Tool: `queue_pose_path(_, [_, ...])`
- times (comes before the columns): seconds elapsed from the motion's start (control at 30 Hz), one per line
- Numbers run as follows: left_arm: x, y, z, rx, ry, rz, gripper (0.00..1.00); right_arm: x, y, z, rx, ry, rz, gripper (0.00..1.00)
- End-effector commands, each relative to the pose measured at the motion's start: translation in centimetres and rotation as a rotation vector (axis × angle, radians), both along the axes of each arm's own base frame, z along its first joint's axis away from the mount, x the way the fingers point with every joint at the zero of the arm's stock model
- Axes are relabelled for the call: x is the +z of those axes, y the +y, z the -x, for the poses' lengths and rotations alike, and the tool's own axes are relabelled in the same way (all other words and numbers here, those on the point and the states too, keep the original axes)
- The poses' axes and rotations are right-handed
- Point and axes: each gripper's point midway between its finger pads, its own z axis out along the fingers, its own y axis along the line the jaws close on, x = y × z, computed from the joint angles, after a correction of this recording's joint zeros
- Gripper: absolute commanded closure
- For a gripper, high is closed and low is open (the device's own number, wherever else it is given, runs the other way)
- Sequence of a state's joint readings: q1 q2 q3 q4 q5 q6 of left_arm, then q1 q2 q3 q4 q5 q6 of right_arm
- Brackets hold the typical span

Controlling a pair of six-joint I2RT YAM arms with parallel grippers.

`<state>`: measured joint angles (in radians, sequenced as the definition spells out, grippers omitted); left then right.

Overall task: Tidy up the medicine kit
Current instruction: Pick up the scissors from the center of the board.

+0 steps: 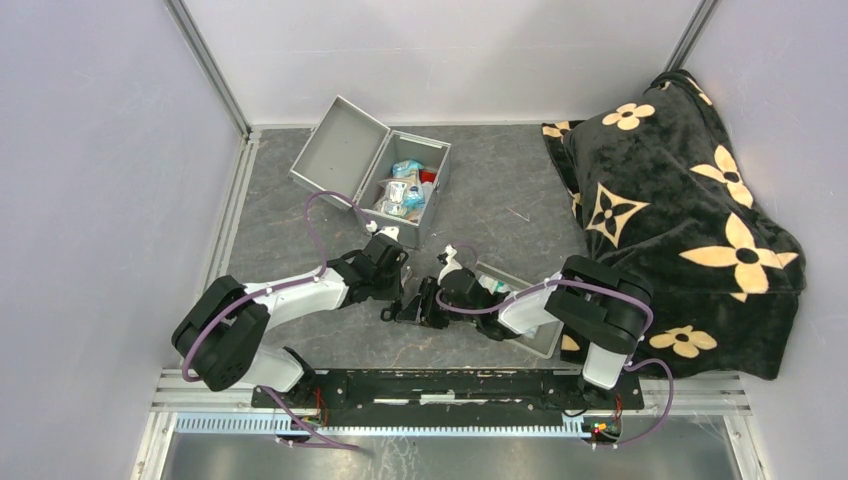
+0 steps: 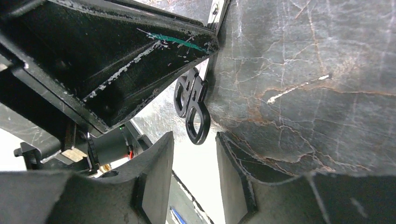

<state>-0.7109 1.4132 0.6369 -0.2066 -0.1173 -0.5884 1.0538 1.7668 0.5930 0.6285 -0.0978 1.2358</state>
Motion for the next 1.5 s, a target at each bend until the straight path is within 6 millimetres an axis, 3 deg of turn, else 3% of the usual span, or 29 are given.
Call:
queue_pose_path(0.0, [-2.6,3.1,2.6,0.037,0.118,-0.114,0.97,0.2,1.0,-0.2,-0.013,0.008,-0.046,0.56])
queue_pose_path(0.23, [-2.5,3.1,2.6,0.035,0.116,-0.11,0.97,-0.7,0.9,-1.2,-0.057,-0.004,-0.034,0.64])
queue_pose_path(0.53, [-2.2,3.0,2.4,0.037,0.105,-0.103,0.97,-0.7,0.9,-2.2,-0.067,-0.061,-0.032,0.84])
queue_pose_path(0.63, [-1.5,2.7,2.0,0.037,0.086,-0.09,0.91,-0.2,0.9,-2.2,-0.063,-0.076,-0.042,0.89])
queue_pose_path(0.73, [0.7,1.9,0.9,0.038,0.034,-0.055,0.73,0.4,0.8,-2.2,-0.062,-0.083,-0.052,0.94])
queue_pose_path(0.83, [4.2,0.9,-0.8,0.035,-0.042,-0.021,0.52,0.7,0.6,-2.1,-0.065,-0.088,-0.06,0.98])
queue_pose_path(0.97, [8.5,0.7,-2.3,0.046,-0.121,-0.011,0.35,1.2,0.2,-2.0,-0.067,-0.099,-0.065,1.0])
queue_pose_path(1.07, [11.8,1.5,-2.8,0.074,-0.189,-0.008,0.28,1.8,-0.2,-2.0,-0.063,-0.125,-0.064,1.0])
queue_pose_path(1.2, [15.7,4.1,-2.7,0.139,-0.306,-0.027,0.22,3.3,-0.7,-1.7,-0.038,-0.175,-0.056,1.0])
queue_pose_path(1.33, [18.1,7.1,-1.8,0.203,-0.407,-0.044,0.16,6.3,-1.3,-2.1,-0.037,-0.273,-0.05,1.0])
queue_pose_path(1.47, [19.7,9.2,-0.8,0.264,-0.489,-0.014,0.12,10.7,-1.7,-3.6,-0.064,-0.394,-0.041,1.0])
